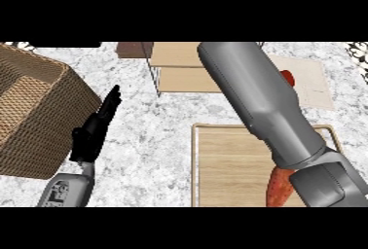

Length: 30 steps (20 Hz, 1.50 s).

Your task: Pick the tomato from the tray and place it in the tiered shelf

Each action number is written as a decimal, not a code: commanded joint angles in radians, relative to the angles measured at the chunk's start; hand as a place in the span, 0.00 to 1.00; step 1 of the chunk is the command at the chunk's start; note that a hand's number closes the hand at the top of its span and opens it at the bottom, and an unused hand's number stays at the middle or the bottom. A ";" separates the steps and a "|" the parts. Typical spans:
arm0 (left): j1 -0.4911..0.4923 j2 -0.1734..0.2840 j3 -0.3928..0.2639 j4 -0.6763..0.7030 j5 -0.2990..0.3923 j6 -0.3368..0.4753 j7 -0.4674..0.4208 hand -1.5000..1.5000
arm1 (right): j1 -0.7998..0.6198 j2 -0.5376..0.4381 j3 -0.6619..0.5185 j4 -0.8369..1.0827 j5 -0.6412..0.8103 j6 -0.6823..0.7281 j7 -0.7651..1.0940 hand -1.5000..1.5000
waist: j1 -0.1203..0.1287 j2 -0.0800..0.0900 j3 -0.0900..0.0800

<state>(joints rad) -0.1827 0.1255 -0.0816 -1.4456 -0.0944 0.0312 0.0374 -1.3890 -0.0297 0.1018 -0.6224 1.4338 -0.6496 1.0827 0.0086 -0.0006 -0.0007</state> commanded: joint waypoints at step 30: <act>0.055 0.005 0.029 -0.004 -0.001 -0.017 -0.015 0.50 | 0.096 -0.019 -0.343 -0.777 -0.030 0.108 0.153 0.00 | -0.056 -0.022 0.002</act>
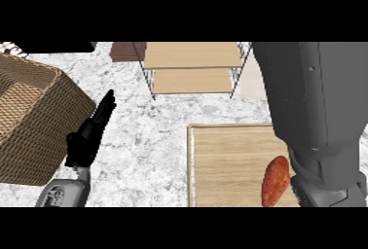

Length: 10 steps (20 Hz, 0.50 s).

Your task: Pick the tomato from the tray and place it in the tiered shelf

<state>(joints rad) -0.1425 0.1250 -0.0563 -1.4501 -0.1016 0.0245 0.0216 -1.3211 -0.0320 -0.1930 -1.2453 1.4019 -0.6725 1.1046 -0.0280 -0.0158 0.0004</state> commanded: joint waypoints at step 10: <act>0.040 0.007 0.045 0.012 0.009 0.025 -0.014 0.50 | 0.321 -0.021 -0.066 -0.577 -0.123 0.530 0.103 0.00 | -0.073 -0.020 0.002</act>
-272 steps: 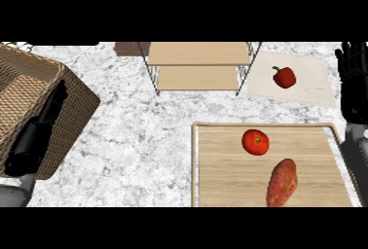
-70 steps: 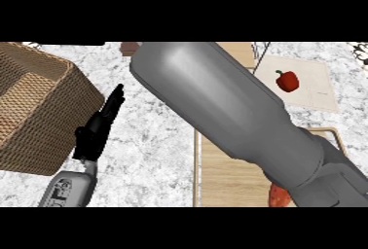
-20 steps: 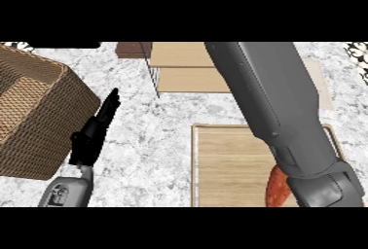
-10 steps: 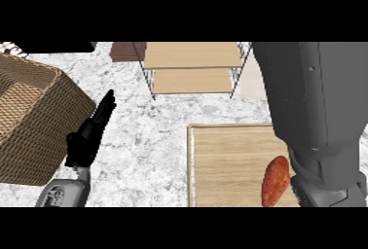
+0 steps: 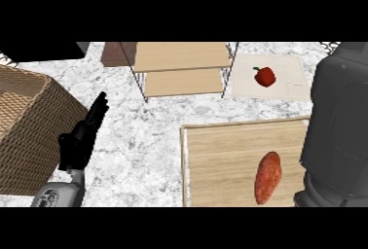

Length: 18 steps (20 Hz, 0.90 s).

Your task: Pick the tomato from the tray and place it in the tiered shelf

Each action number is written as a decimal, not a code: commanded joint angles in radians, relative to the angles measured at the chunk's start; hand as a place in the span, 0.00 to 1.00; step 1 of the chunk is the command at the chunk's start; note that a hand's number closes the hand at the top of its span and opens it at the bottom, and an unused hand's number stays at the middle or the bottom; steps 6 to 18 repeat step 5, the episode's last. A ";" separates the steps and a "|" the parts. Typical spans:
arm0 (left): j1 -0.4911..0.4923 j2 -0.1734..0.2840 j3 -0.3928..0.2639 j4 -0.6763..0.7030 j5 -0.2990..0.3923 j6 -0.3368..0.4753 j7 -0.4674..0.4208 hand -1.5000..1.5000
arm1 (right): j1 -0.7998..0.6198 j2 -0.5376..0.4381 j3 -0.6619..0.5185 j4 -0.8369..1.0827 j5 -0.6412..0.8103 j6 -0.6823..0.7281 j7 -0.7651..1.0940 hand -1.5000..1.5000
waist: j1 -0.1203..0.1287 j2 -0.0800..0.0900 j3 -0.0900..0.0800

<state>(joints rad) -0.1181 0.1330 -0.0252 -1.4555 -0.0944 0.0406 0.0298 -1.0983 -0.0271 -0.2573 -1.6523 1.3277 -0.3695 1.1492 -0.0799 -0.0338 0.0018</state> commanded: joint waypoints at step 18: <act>0.046 0.006 -0.001 -0.041 0.002 -0.003 0.000 0.50 | 0.232 -0.041 -0.050 -0.439 -0.164 0.417 0.061 0.00 | -0.009 -0.003 0.001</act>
